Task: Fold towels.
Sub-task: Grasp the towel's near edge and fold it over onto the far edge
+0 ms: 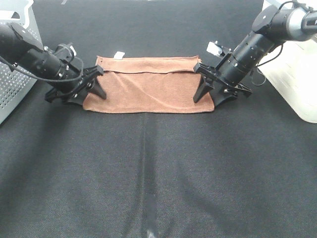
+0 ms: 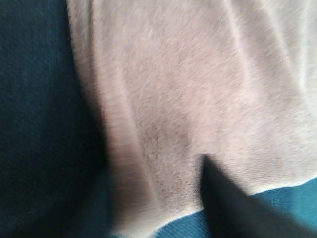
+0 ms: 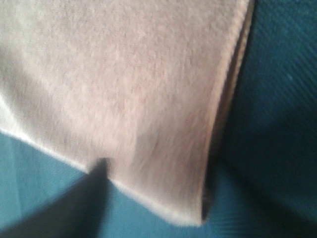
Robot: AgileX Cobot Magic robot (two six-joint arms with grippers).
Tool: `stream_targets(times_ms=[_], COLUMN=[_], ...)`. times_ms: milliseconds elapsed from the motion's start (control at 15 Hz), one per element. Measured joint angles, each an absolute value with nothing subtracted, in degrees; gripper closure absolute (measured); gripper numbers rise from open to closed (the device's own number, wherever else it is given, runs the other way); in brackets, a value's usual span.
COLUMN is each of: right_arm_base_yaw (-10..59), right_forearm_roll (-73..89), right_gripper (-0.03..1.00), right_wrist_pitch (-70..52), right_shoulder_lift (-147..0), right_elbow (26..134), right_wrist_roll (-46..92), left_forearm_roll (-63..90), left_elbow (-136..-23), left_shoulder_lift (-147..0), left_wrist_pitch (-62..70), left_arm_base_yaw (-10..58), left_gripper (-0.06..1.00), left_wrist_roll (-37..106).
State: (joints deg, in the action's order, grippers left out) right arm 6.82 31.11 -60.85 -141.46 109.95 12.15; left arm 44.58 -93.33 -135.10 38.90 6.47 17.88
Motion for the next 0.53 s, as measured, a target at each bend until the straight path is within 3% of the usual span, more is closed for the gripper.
stream_targets(times_ms=[67, 133, 200, 267, 333, 533], right_arm_base_yaw=[6.82, 6.82, 6.82, 6.82, 6.82, 6.82], right_forearm_roll=[31.17, 31.17, 31.17, 30.94, 30.71, 27.33], right_gripper=[0.67, 0.67, 0.8, 0.92, 0.97, 0.97], right_wrist_pitch=[-60.56, -60.56, -60.45, -60.45, -60.73, -62.74], right_shoulder_lift=[-141.75, -141.75, -141.86, -141.92, -141.92, -140.26], right_elbow=[109.95, 109.95, 109.95, 109.95, 109.95, 109.15], right_wrist_roll=[12.09, 12.09, 12.09, 11.97, 11.63, 10.31], left_forearm_roll=[44.52, 44.52, 44.12, 43.49, 42.97, 36.9], left_elbow=[-93.33, -93.33, -93.28, -93.28, -93.28, -92.59], left_shoulder_lift=[-135.33, -135.33, -135.45, -135.45, -135.62, -133.79], left_wrist_pitch=[39.02, 39.02, 39.36, 40.16, 41.14, 46.18], left_arm_base_yaw=[6.53, 6.53, 6.53, 6.53, 6.53, 6.53], left_gripper=[0.74, 0.74, 0.88, 0.93, 0.93, 0.93], left_wrist_roll=[17.88, 17.88, 17.88, 17.88, 17.82, 17.7])
